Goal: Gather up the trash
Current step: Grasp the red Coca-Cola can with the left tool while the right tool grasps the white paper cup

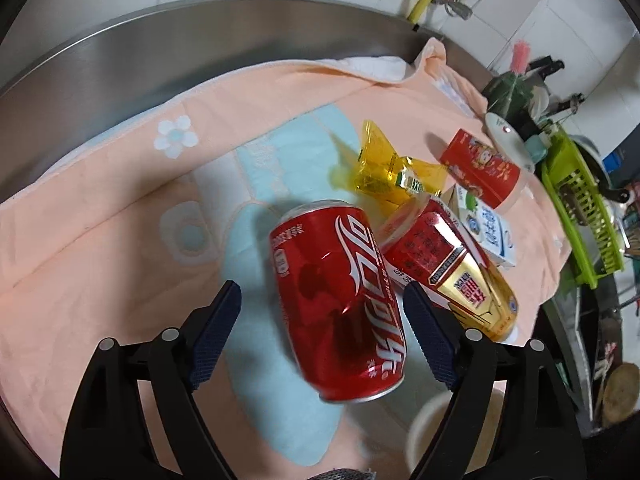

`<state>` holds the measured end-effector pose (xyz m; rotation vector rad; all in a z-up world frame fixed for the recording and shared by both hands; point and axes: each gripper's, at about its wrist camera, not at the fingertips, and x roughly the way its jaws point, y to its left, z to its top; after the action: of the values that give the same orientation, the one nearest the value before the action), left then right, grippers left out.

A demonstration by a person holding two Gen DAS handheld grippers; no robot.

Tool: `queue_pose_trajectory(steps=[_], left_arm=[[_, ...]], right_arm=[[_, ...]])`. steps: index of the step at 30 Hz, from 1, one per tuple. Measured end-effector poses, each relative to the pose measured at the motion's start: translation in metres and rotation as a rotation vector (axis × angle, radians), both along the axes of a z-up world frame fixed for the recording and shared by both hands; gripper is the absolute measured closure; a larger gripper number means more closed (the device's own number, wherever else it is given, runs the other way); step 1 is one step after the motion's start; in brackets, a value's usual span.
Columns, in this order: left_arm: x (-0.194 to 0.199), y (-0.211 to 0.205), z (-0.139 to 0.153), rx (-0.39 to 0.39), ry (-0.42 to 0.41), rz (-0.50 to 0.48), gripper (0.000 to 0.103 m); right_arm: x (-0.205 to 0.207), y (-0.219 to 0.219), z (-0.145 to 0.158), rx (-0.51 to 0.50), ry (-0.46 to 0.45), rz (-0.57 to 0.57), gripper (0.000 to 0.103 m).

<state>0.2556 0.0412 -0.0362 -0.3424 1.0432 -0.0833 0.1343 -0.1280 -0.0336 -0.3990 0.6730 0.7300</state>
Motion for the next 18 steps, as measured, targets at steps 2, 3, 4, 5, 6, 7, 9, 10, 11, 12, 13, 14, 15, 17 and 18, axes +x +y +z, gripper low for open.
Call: queue_pose_trajectory(steps=[2,3,4,5,6,7,9,10,11,12,13,14,15,17,18], left_arm=[[0.003,-0.002,-0.004,-0.003,0.010,0.001,0.021],[0.005,-0.004,-0.006,0.001,0.017,0.005,0.021],[0.007,-0.005,-0.009,0.002,0.022,0.005,0.021],[0.009,-0.006,-0.010,0.002,0.026,0.004,0.021],[0.010,-0.007,-0.012,0.002,0.030,0.004,0.021],[0.012,-0.008,-0.014,0.002,0.035,0.002,0.021],[0.014,-0.010,-0.017,0.002,0.043,0.004,0.021],[0.014,-0.011,-0.019,0.001,0.048,0.004,0.021],[0.015,-0.011,-0.020,0.000,0.050,0.003,0.021],[0.015,-0.012,-0.022,0.002,0.052,0.004,0.021],[0.015,-0.012,-0.023,0.002,0.051,0.002,0.021],[0.016,-0.012,-0.023,0.000,0.051,0.002,0.021],[0.016,-0.012,-0.024,-0.003,0.051,0.004,0.021],[0.016,-0.012,-0.026,-0.011,0.055,0.006,0.021],[0.017,-0.012,-0.027,-0.011,0.059,0.005,0.021]], right_arm=[[-0.006,-0.007,0.005,0.032,0.003,-0.015,0.037],[-0.008,-0.010,0.007,0.045,0.013,-0.022,0.037],[-0.010,-0.014,0.010,0.065,0.023,-0.035,0.037],[-0.013,-0.019,0.012,0.084,0.027,-0.048,0.037],[-0.016,-0.024,0.013,0.101,0.035,-0.060,0.037],[-0.017,-0.027,0.014,0.113,0.041,-0.070,0.037],[-0.023,-0.036,0.013,0.142,0.054,-0.099,0.037],[-0.026,-0.039,0.013,0.153,0.060,-0.106,0.037],[-0.029,-0.043,0.013,0.163,0.066,-0.117,0.037],[-0.032,-0.046,0.012,0.172,0.067,-0.129,0.037],[-0.032,-0.050,0.011,0.182,0.072,-0.134,0.037],[-0.035,-0.053,0.011,0.198,0.079,-0.145,0.037],[-0.038,-0.056,0.011,0.208,0.082,-0.159,0.037],[-0.043,-0.062,0.011,0.227,0.084,-0.178,0.037],[-0.046,-0.067,0.011,0.237,0.086,-0.194,0.037]])
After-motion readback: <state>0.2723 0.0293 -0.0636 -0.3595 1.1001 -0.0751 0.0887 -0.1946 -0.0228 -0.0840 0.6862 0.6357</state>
